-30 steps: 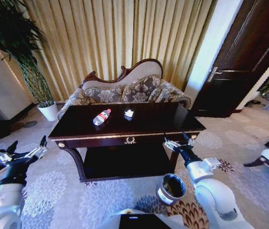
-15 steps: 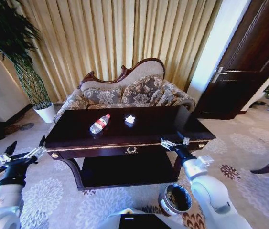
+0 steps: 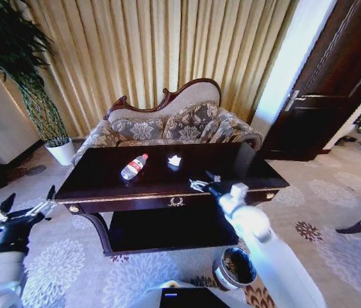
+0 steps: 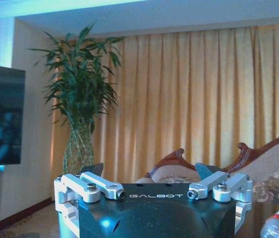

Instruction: Move to the front of the table and place the trash on the table into the trash bin.

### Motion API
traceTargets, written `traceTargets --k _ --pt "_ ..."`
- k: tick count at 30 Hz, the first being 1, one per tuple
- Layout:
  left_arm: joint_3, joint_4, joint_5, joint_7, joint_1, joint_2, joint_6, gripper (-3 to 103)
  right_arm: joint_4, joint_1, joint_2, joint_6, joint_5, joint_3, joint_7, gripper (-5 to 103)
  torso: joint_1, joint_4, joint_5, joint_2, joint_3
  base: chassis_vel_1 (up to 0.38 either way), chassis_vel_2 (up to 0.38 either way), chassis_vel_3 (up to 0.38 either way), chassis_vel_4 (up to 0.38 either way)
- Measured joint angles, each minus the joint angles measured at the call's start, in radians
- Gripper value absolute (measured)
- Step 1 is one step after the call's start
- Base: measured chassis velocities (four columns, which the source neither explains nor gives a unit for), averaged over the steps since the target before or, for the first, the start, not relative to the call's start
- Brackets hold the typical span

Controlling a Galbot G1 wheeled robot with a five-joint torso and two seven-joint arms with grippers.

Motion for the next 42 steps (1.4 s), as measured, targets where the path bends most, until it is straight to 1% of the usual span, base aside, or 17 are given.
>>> traceTargets --k 1,3,4,5,9,10,14,15,20,30,35,42 --pt "0.0 0.0 0.0 0.0 0.0 0.0 0.0 100 0.0 0.0 0.0 0.0 0.0 0.0 0.0 100 0.0 0.0 0.0 0.0 0.0 0.0 0.0 0.0 0.0" --pt "-0.007 0.0 0.0 0.0 0.0 -0.01 0.005 100 -0.069 0.086 0.009 -0.005 0.006 -0.055 0.025 100 0.0 0.0 0.0003 0.0 0.0 0.0 0.0 0.0 0.0" --pt "-0.007 0.0 0.0 0.0 0.0 -0.01 0.005 100 -0.069 0.086 0.009 -0.005 0.006 -0.055 0.025 100 0.0 0.0 0.0003 0.0 0.0 0.0 0.0 0.0 0.0" --pt "-0.009 0.0 -0.001 0.0 0.001 -0.014 0.008 100 -0.103 0.122 0.016 -0.006 0.006 -0.079 0.033 100 0.0 -0.0003 0.0 0.0 0.0 0.0 0.0 0.0 0.0" --pt "-0.012 0.0 -0.001 0.0 0.005 -0.027 0.016 100 -0.215 0.215 0.047 -0.006 0.003 -0.156 0.048 100 0.0 -0.0001 0.0 0.0 0.0 0.0 0.0 0.0 0.0" --pt "-0.012 0.0 -0.001 0.0 0.005 -0.027 0.016 100 -0.215 0.215 0.047 -0.006 0.003 -0.156 0.048 100 0.0 -0.0001 0.0 0.0 0.0 0.0 0.0 0.0 0.0" --pt "-0.012 0.0 0.007 0.0 0.004 -0.036 0.018 100 -0.323 0.296 0.085 -0.005 -0.012 -0.198 0.053 100 0.0 -0.0002 0.0001 0.0 0.0 0.0 0.0 0.0 0.0" --pt "-0.012 0.0 0.007 0.0 0.004 -0.036 0.018 100 -0.323 0.296 0.085 -0.005 -0.012 -0.198 0.053 100 0.0 -0.0002 0.0001 0.0 0.0 0.0 0.0 0.0 0.0" --pt "-0.006 0.0 0.022 0.001 0.002 -0.054 0.02 100 -0.439 0.381 0.131 0.002 -0.021 -0.215 0.053 100 0.0 -0.0002 0.0001 0.0 0.0 0.0 0.0 0.0 0.0" --pt "-0.007 0.0 0.03 0.002 -0.003 -0.064 0.019 100 -0.57 0.466 0.198 0.004 -0.026 -0.237 0.055 100 0.0 -0.0001 0.0001 0.0 0.0 0.0 0.0 0.0 0.0" --pt "-0.012 0.0 0.026 0.003 -0.001 -0.067 0.018 100 -0.591 0.467 0.207 0.005 -0.039 -0.246 0.059 100 0.0 -0.0001 0.0001 0.0 0.0 0.0 0.0 0.0 0.0" --pt "-0.009 0.0 0.026 0.003 -0.003 -0.069 0.016 100 -0.594 0.448 0.202 0.004 -0.049 -0.246 0.078 100 0.0 -0.0002 0.0002 0.0 0.0 0.0 0.0 0.0 0.0"
